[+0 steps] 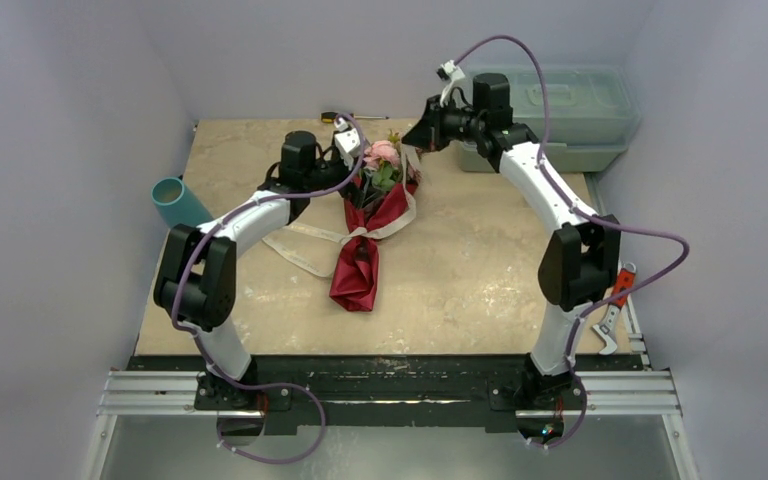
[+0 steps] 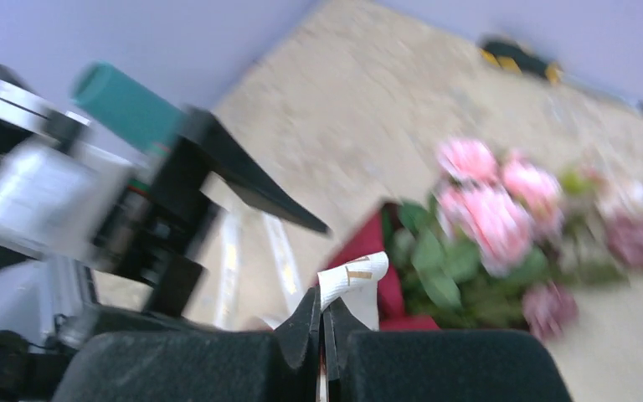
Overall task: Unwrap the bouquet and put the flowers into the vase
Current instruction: Untie the ribbon from the wrapping paper.
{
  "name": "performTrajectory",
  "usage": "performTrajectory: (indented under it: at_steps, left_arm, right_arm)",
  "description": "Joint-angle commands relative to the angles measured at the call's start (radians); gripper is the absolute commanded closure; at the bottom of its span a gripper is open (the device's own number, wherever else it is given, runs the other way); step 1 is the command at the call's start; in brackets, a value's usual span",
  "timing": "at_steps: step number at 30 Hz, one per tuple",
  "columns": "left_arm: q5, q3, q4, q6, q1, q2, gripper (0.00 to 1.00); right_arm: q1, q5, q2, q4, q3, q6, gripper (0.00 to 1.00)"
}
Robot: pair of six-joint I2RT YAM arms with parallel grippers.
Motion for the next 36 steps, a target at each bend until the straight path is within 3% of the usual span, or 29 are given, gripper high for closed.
performTrajectory:
  at_steps: [1,7,11,15,17,20,22,26,28,31,36]
  left_arm:
    - [0.123,0.023,0.111,-0.064,0.016,-0.028,0.00]
    - [0.131,0.019,0.247,-0.245,0.015,0.005,0.00]
    - [0.118,0.007,0.261,-0.280,0.011,0.003,0.00]
    - [0.001,0.007,0.237,-0.308,0.013,0.012,0.02]
    - [-0.050,0.023,0.212,-0.309,0.018,0.020,0.19]
    - [-0.098,0.030,0.213,-0.330,0.025,0.021,0.62]
    - [-0.140,0.031,0.216,-0.340,0.028,0.016,0.83]
    - [-0.157,0.035,0.236,-0.363,0.046,0.017,1.00]
    - [-0.133,0.031,0.265,-0.375,0.056,0.013,1.00]
    - [-0.128,0.046,0.262,-0.381,0.073,0.008,1.00]
    - [-0.208,0.078,0.238,-0.448,0.136,0.012,1.00]
  right_arm:
    - [0.064,-0.159,0.033,0.187,0.116,0.148,1.00]
    - [0.107,-0.210,0.139,0.249,0.268,0.215,1.00]
    - [0.130,-0.203,0.209,0.290,0.355,0.239,1.00]
    - [0.140,-0.211,0.258,0.397,0.425,0.343,1.00]
    - [0.142,-0.207,0.259,0.443,0.431,0.379,1.00]
    - [0.141,-0.204,0.261,0.483,0.440,0.417,1.00]
    - [0.142,-0.203,0.266,0.498,0.443,0.440,1.00]
    - [0.141,-0.200,0.258,0.516,0.426,0.457,1.00]
    - [0.142,-0.202,0.255,0.512,0.417,0.455,0.99]
    - [0.138,-0.206,0.253,0.445,0.406,0.408,0.57]
    - [0.093,-0.163,0.199,0.268,0.286,0.276,0.23]
